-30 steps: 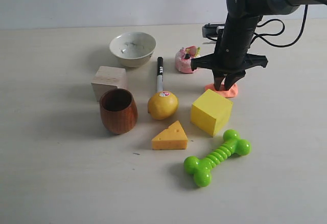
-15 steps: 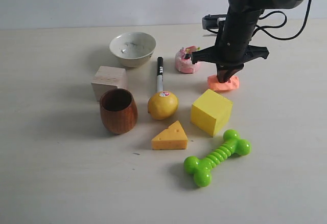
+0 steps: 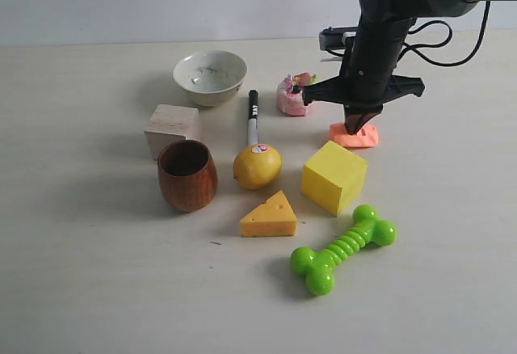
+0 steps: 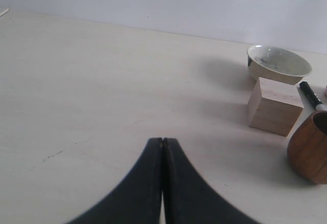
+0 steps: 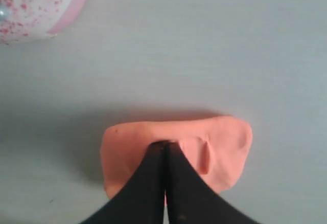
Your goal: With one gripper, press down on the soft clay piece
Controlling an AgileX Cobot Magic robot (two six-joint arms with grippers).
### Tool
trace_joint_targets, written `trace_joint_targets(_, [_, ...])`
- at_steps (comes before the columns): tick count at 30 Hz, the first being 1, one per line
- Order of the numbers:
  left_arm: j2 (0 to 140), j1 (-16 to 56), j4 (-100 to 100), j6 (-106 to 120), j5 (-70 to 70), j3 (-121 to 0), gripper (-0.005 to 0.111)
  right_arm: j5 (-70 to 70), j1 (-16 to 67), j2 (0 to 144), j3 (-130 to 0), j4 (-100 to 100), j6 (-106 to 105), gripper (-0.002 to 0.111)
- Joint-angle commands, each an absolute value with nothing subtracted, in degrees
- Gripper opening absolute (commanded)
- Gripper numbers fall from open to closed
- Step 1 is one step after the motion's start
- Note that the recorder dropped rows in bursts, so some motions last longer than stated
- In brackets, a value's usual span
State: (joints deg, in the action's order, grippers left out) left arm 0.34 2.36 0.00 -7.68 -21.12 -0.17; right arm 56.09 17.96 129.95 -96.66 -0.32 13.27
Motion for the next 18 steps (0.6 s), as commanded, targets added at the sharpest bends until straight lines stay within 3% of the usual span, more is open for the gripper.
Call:
trace_joint_targets(1, [0.0,2.3,-0.6,-7.6,-20.9,0.0,0.0,56.8,18.0,131.4,-96.9,-0.4,13.1,0.001])
trace_joint_targets(6, [0.0,2.3,-0.6,-7.6,-20.9,0.0,0.0,56.5,18.0,131.5,-96.9,-0.4,13.1,0.003])
trace_joint_targets(12, [0.0,2.3,-0.6,-7.6,-20.9,0.0,0.0,55.6,18.0,131.5,-96.9,1.6,11.6,0.028])
trace_joint_targets(18, [0.0,2.3,-0.6,-7.6,-20.9,0.0,0.0,54.9,18.0,131.2,-97.0,1.6,11.6,0.033])
